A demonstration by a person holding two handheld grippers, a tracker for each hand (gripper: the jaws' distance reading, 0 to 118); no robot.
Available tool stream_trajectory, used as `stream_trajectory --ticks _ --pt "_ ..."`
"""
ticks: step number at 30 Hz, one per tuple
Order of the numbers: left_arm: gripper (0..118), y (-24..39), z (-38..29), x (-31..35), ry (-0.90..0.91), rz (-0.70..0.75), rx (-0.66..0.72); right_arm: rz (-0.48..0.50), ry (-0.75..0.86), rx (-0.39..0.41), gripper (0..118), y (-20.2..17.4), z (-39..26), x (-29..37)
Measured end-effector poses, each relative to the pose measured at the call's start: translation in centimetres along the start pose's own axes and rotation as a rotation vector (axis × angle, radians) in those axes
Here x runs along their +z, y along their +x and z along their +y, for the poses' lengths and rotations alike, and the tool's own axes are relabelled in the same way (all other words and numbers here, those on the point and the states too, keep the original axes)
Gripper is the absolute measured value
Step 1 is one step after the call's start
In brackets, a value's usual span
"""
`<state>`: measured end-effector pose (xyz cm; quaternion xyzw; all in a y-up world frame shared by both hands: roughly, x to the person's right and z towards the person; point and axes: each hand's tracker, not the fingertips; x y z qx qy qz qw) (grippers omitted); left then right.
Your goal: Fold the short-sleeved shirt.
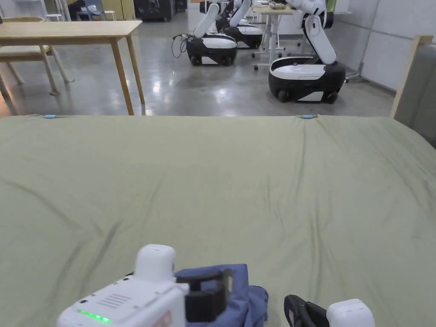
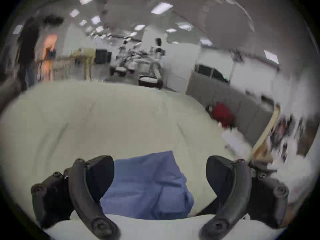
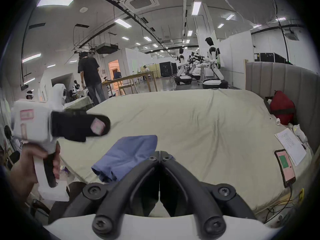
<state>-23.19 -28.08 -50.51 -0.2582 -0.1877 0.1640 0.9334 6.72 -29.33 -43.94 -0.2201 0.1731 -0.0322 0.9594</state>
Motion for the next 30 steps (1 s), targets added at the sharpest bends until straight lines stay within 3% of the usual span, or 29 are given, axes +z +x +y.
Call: stream_trajectory --ticks 2,4,5,6,10,12,16,18,23,24,25,26,27,28,30 --pt "102 -2.7 -0.4 -0.8 -0.071 0.001 0.155 0.006 0.000 -0.008 1 0.1 0.0 -0.1" --pt "40 -4.7 -1.9 -2.1 -0.150 -0.033 0.260 0.013 -0.009 -0.015 1 0.1 0.0 -0.4" --pt "14 -4.8 -2.8 -2.8 -0.169 -0.038 0.268 0.018 -0.012 -0.018 1 0.1 0.0 -0.5" --pt "13 -4.5 -4.0 -3.8 -0.201 -0.044 0.281 0.026 -0.016 -0.024 1 0.1 0.0 -0.7" --pt "13 -1.3 -7.7 -7.1 -0.354 -0.305 0.303 0.041 -0.030 -0.061 1 0.5 0.2 -1.2" --pt "13 0.4 -9.0 -8.7 -0.389 -0.275 0.220 0.041 -0.041 -0.062 1 0.7 0.3 -1.5" --pt "13 0.4 -9.7 -9.4 -0.372 -0.274 0.325 0.062 -0.083 -0.076 1 1.0 0.3 -2.3" --pt "13 0.1 -8.1 -7.6 -0.337 -0.277 0.257 0.113 -0.138 -0.096 1 1.0 0.1 -3.9" --pt "13 -2.8 -4.6 -1.3 -0.209 -0.228 0.204 0.257 -0.218 -0.247 1 0.7 -1.6 -10.0" --pt "15 -3.7 -4.4 -0.3 -0.186 -0.207 0.208 0.292 -0.234 -0.265 1 0.8 -2.1 -10.9" --pt "31 -5.0 -4.3 0.7 -0.158 -0.170 0.216 0.301 -0.257 -0.262 1 0.8 -2.9 -11.5" --pt "65 -6.4 -4.3 1.3 -0.146 -0.147 0.227 0.274 -0.271 -0.236 1 0.8 -3.4 -11.8" --pt "111 -7.8 -4.6 1.7 -0.151 -0.116 0.251 0.225 -0.299 -0.187 1 0.7 -4.0 -12.0" --pt "118 -9.1 -5.1 1.9 -0.146 -0.106 0.295 0.188 -0.319 -0.163 1 0.8 -4.4 -12.1" --pt "118 -11.8 -5.7 1.6 -0.138 -0.106 0.397 0.155 -0.304 -0.190 1 1.4 -4.5 -11.9"
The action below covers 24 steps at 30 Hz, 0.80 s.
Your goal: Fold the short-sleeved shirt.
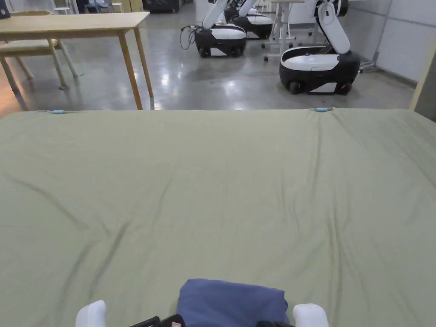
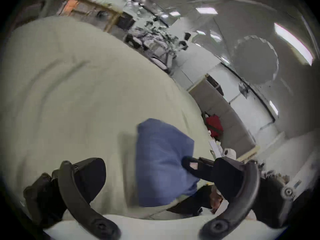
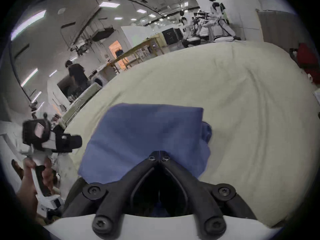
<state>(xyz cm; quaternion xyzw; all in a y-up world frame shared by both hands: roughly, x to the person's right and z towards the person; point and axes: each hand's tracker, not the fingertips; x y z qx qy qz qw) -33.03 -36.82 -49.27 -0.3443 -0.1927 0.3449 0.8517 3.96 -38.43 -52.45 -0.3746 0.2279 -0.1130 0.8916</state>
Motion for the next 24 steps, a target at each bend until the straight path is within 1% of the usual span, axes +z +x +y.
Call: stream_trajectory --ticks 3,5,6,7,8,9,10,11,12,13,14,17,21,24 --pt "118 -3.0 -0.9 -2.9 -0.065 -0.052 0.160 -0.003 0.018 -0.011 1 0.6 0.2 0.4" --pt "118 -3.7 -2.1 -5.9 -0.195 -0.230 0.268 0.013 0.023 -0.023 1 0.8 0.2 0.4" --pt "118 -3.0 -2.5 -7.2 -0.175 -0.325 0.250 0.016 0.029 -0.026 1 0.7 0.1 0.5" --pt "118 -2.0 -2.7 -8.4 -0.177 -0.382 0.223 0.019 0.037 -0.023 1 0.6 0.1 0.5" --pt "118 -1.2 -3.2 -9.5 -0.200 -0.370 0.217 0.018 0.044 -0.016 1 0.4 0.1 0.6" --pt "101 -0.6 -3.1 -10.2 -0.195 -0.272 0.194 0.009 0.058 0.002 1 0.1 0.1 0.7" --pt "51 -0.2 -2.8 -10.2 -0.195 -0.258 0.177 0.001 0.070 0.021 1 -0.1 0.1 0.9" --pt "22 0.1 -2.2 -9.8 -0.186 -0.198 0.169 -0.018 0.096 0.054 1 -0.5 0.1 1.3" --pt "22 0.4 -1.9 -9.6 -0.145 -0.061 0.124 -0.027 0.116 0.082 1 -0.9 0.2 1.8" --pt "22 0.1 -1.4 -8.7 -0.114 -0.083 0.101 -0.018 0.134 0.097 1 -1.3 0.3 2.3" --pt "22 -0.2 -1.0 -7.8 -0.149 -0.112 0.114 -0.008 0.145 0.100 1 -1.7 0.3 2.8" --pt "22 -2.7 1.4 -3.6 -0.116 -0.047 0.090 -0.018 0.170 0.117 1 -3.2 0.7 3.7" --pt "22 -9.7 5.8 3.5 -0.035 0.087 0.089 -0.007 0.176 0.145 1 -5.8 1.2 3.6" --pt "22 -15.2 9.8 9.2 -0.016 0.181 0.069 0.006 0.175 0.173 1 -8.0 1.0 2.6"
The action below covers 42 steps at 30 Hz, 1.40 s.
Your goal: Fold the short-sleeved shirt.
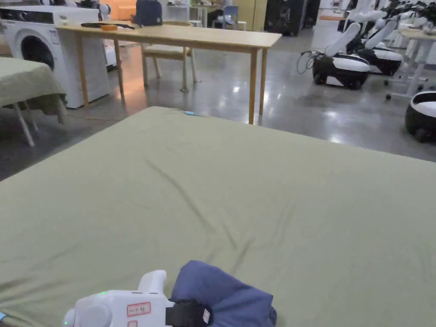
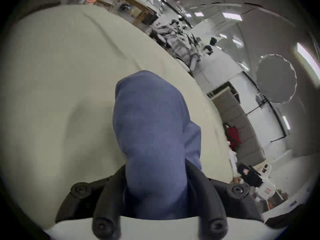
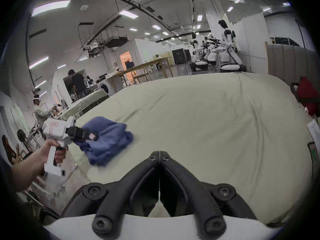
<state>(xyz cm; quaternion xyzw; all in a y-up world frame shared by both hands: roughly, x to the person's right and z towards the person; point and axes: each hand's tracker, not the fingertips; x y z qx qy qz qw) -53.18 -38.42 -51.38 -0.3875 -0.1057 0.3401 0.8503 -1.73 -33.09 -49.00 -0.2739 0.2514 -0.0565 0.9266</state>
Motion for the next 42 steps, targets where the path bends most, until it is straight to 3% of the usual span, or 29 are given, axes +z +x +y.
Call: stream_trajectory --ticks 7,13,14,16,17,19,23,24,25,26,27,28,30,31,33,40,42 --pt "22 -10.0 10.1 8.5 0.015 0.142 -0.022 0.029 -0.014 0.028 1 -4.0 -0.9 -1.7" --pt "23 -13.9 11.2 9.5 0.004 0.154 0.055 0.022 -0.036 0.027 1 -4.5 -1.2 -1.8" --pt "32 -14.0 11.1 9.4 0.004 0.155 0.049 0.025 -0.038 0.019 1 -4.4 -1.2 -1.8" --pt "98 -13.0 11.1 9.8 0.014 0.266 0.004 0.018 -0.041 0.018 1 -4.4 -1.1 -1.7" --pt "116 -12.7 11.2 10.3 0.029 0.296 -0.033 0.014 -0.042 0.022 1 -4.5 -1.0 -1.5" --pt "118 -12.0 11.4 12.8 0.106 0.300 -0.086 0.015 -0.040 0.025 1 -4.2 -0.6 -0.9" --pt "118 -8.8 10.7 16.3 0.199 0.457 -0.145 0.009 -0.019 0.035 1 -3.5 -0.1 0.2" --pt "113 -7.5 10.4 16.8 0.226 0.479 -0.172 0.007 -0.016 0.033 1 -3.2 0.1 0.5" --pt "97 -6.0 9.8 17.0 0.261 0.502 -0.192 0.005 -0.011 0.028 1 -2.9 0.5 0.9" --pt "58 -4.5 9.2 17.1 0.295 0.509 -0.214 0.001 -0.003 0.018 1 -2.7 1.1 1.4" --pt "7 -2.6 8.5 17.1 0.327 0.491 -0.245 -0.004 0.004 0.005 1 -2.1 1.8 1.8" --pt "0 -0.3 8.0 16.4 0.346 0.505 -0.293 -0.010 0.007 -0.007 1 -1.5 2.7 2.2" --pt "0 4.6 6.6 14.9 0.437 0.590 -0.454 -0.050 0.025 -0.004 1 -0.2 4.7 2.9" --pt "0 7.0 5.8 14.1 0.439 0.558 -0.486 -0.084 0.037 0.015 1 0.2 6.3 3.4" --pt "0 11.6 4.7 12.8 0.468 0.462 -0.530 -0.124 0.081 0.039 1 0.9 9.2 4.3" --pt "0 25.9 1.6 9.9 0.740 0.355 -0.697 -0.260 0.284 0.146 1 1.7 16.8 7.3" --pt "0 28.5 1.2 8.9 0.744 0.356 -0.714 -0.267 0.324 0.136 1 1.8 17.9 8.1"
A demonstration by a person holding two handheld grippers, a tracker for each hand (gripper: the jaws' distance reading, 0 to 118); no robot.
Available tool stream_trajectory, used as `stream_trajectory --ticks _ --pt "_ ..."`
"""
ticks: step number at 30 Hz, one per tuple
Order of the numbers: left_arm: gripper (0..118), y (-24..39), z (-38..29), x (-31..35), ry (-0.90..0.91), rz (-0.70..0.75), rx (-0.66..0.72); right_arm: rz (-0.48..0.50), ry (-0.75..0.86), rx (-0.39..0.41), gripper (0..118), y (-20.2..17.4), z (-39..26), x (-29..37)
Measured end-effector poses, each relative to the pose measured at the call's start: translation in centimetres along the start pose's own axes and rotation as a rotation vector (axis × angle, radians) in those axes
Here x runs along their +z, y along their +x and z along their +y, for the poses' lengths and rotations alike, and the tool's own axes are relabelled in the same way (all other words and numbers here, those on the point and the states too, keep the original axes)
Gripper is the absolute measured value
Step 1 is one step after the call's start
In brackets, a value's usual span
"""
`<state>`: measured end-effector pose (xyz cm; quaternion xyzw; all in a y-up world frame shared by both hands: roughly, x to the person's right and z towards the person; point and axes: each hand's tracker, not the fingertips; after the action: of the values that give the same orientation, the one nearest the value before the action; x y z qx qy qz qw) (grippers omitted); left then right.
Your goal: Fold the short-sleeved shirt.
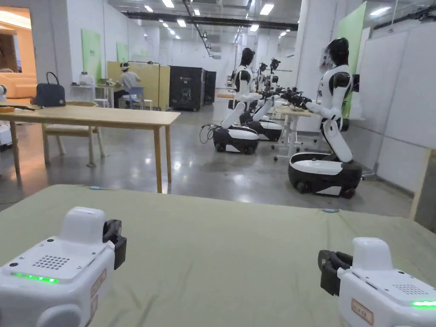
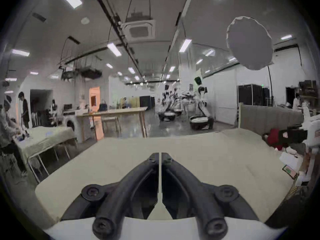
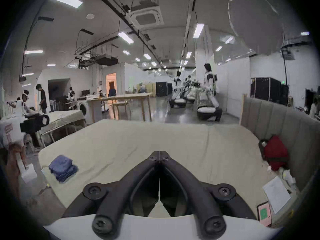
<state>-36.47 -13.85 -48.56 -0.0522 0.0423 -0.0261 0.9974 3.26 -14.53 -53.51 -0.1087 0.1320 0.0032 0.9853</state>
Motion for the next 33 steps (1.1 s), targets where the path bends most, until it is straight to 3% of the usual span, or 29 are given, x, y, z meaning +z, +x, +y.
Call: stream_trajectory --ticks 2,6,11,17,18,21,27,30,33 --pt "0 2.5 1.2 0.0 0.024 0.029 -0.068 -0.012 0.054 -0.016 1 0.4 1.0 0.8" --pt "3 4.8 2.3 0.7 0.017 -0.082 0.050 -0.036 0.095 0.086 1 0.5 1.9 2.3" --pt "8 6.0 2.8 1.5 0.000 -0.096 0.067 -0.037 0.099 0.051 1 0.9 1.7 3.5" --pt "24 6.4 3.0 2.0 0.019 -0.093 0.049 -0.062 0.095 0.050 17 1.2 1.6 3.5" --pt "34 6.5 3.0 2.1 0.022 -0.094 0.045 -0.058 0.093 0.046 28 1.2 1.6 3.5" --pt "68 6.6 3.1 2.1 0.022 -0.101 0.039 -0.048 0.094 0.040 76 1.2 1.6 3.5" --pt "118 6.7 3.3 2.4 0.045 -0.109 0.042 -0.060 0.108 0.040 106 0.9 1.6 3.3" --pt "118 6.7 3.4 2.7 0.047 -0.117 0.033 -0.037 0.114 0.031 117 0.9 1.9 3.3" --pt "118 6.5 3.4 2.8 0.050 -0.118 0.036 0.002 0.092 -0.014 118 1.0 2.2 3.1"
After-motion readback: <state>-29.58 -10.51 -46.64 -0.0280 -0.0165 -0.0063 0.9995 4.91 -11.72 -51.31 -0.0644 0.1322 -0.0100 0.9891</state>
